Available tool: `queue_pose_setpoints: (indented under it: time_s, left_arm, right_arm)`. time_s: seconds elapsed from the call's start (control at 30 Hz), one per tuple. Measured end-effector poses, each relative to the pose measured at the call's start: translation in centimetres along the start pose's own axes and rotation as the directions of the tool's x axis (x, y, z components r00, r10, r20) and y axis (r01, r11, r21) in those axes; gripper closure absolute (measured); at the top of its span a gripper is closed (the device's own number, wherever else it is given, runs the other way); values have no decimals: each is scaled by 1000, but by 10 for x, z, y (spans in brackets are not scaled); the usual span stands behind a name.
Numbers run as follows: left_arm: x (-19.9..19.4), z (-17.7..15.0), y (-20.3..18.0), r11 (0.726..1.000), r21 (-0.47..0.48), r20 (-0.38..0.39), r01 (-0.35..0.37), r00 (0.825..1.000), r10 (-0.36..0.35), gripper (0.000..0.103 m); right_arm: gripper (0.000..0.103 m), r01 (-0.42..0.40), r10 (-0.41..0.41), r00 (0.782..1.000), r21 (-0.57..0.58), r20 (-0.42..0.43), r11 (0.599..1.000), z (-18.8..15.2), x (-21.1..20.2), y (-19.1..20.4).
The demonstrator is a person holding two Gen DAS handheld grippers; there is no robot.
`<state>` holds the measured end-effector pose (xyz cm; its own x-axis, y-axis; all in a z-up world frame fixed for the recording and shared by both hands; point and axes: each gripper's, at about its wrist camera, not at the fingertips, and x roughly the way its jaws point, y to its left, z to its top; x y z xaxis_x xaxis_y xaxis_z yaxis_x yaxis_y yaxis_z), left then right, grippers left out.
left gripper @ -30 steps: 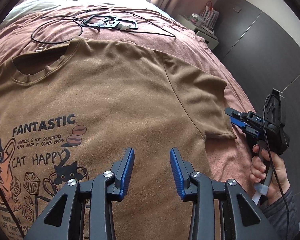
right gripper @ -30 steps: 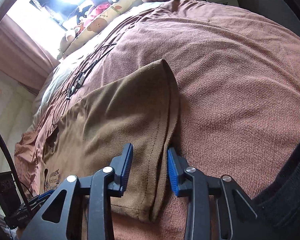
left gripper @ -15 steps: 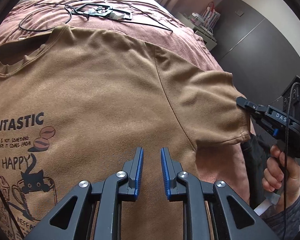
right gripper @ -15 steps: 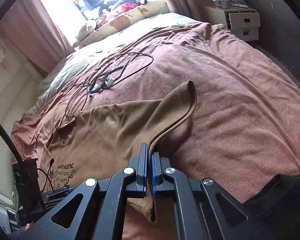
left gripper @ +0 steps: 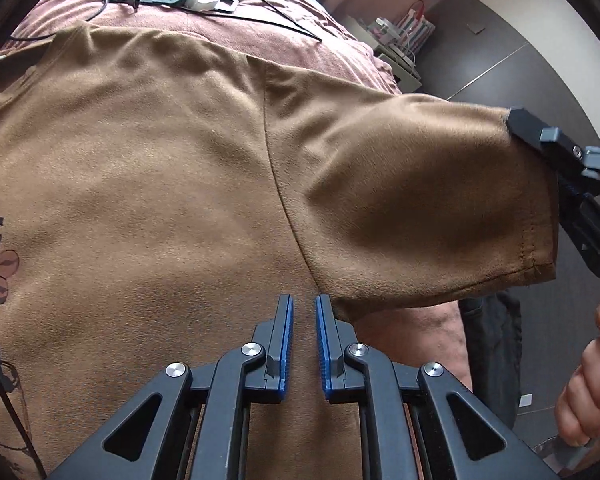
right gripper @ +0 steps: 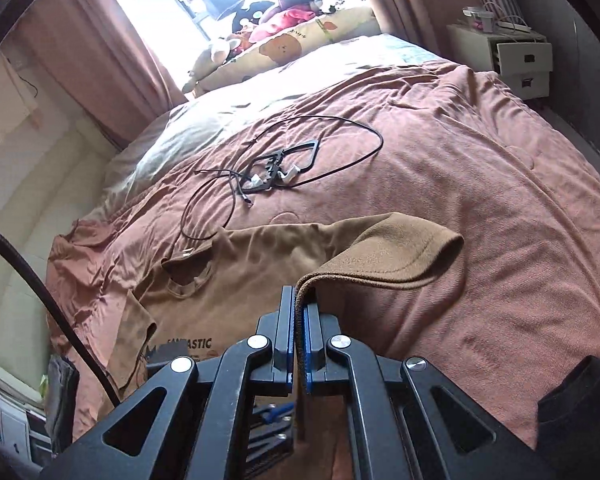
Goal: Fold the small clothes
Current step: 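Fold the held sleeve and side inward over the shirt body, release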
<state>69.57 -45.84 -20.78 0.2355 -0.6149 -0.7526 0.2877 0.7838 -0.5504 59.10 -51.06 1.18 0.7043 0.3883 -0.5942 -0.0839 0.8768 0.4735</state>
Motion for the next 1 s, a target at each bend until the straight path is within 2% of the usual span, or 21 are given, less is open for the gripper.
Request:
queue_pose_setpoints:
  time_s: [0.13,0.27,0.53,0.77,0.83,0.9,0.93,0.97,1.0]
  left_arm:
    - [10,-5,-5,1000,12,-23,-4,1000,4,94]
    - [4,-1,0,999,24,-49,29,998,-28,94]
    - [-53,12,41,998,-16,27,-56,998,57,94]
    - [-96,16,70,992,-59,68,-113,991,117,94]
    - [-111,16,76,989,-67,80,-128,988,133,94]
    - [-118,16,81,987,-71,84,-146,985,152,94]
    - [-122,17,82,986,-74,86,-153,984,159,94]
    - [-124,17,84,984,-79,85,-159,983,166,94]
    - [-125,17,85,983,-80,80,-165,982,171,92]
  right_arm:
    - [103,-28,29,999,15,-22,999,-1,9,3]
    - [103,-50,50,998,4,-27,999,-2,16,12]
    - [103,-85,84,994,-14,-68,996,-9,43,35]
    - [102,-98,85,979,-57,-186,994,-25,81,68]
    - [101,-130,117,972,-55,-202,990,-24,83,74]
    - [77,-142,129,974,-54,-186,988,-22,80,73]
    - [33,-137,125,979,-58,-163,989,-22,75,70]
    - [11,-129,119,983,-63,-137,990,-23,70,67]
    - [11,-115,108,988,-68,-107,991,-25,65,64]
